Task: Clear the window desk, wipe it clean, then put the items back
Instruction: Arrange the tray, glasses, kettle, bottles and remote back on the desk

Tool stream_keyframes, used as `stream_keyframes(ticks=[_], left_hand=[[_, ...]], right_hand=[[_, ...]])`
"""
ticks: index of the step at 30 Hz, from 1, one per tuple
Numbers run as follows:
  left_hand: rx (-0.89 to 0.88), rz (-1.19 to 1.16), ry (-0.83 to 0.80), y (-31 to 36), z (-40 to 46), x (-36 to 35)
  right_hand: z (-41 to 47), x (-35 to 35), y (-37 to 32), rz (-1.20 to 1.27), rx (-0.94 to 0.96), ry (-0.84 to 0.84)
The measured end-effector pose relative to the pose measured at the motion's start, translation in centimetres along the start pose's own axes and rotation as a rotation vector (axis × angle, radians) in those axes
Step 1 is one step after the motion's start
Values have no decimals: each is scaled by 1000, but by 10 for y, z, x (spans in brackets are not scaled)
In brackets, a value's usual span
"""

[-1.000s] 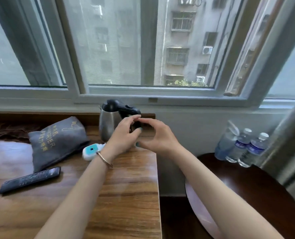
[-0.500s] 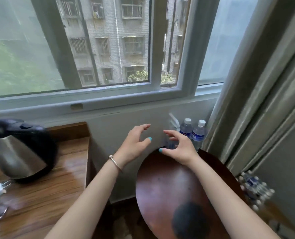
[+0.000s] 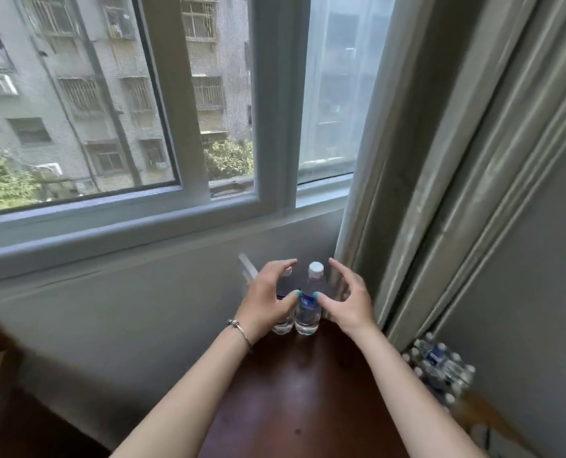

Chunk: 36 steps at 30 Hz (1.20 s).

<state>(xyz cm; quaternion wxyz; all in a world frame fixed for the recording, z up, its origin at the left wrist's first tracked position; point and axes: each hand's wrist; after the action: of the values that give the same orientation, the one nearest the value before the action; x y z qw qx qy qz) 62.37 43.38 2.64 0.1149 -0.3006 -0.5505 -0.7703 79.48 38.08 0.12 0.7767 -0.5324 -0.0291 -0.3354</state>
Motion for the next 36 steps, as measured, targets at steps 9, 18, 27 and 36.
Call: stream_keyframes(ticks=[9, 18, 27, 36], left_hand=[[203, -76, -18, -18, 14, -55], [310, -150, -21, -42, -1, -55], [266, -144, -85, -43, -13, -39], [173, -386, -228, -8, -51, 15]], right_hand=[[23, -39, 64, 30, -49, -211], [26, -51, 80, -36, 32, -118], [7, -24, 51, 64, 81, -81], [-9, 0, -57, 174, 246, -187]])
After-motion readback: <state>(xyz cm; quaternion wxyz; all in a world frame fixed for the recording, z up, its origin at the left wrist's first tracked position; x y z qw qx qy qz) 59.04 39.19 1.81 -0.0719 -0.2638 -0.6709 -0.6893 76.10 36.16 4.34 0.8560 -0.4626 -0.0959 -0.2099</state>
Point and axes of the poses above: each hand's wrist, its own z-axis towards the middle knuckle, its own x-axis out of the back of the hand, y = z × x, and after that the axes turned 14 degrees about x, right-handed
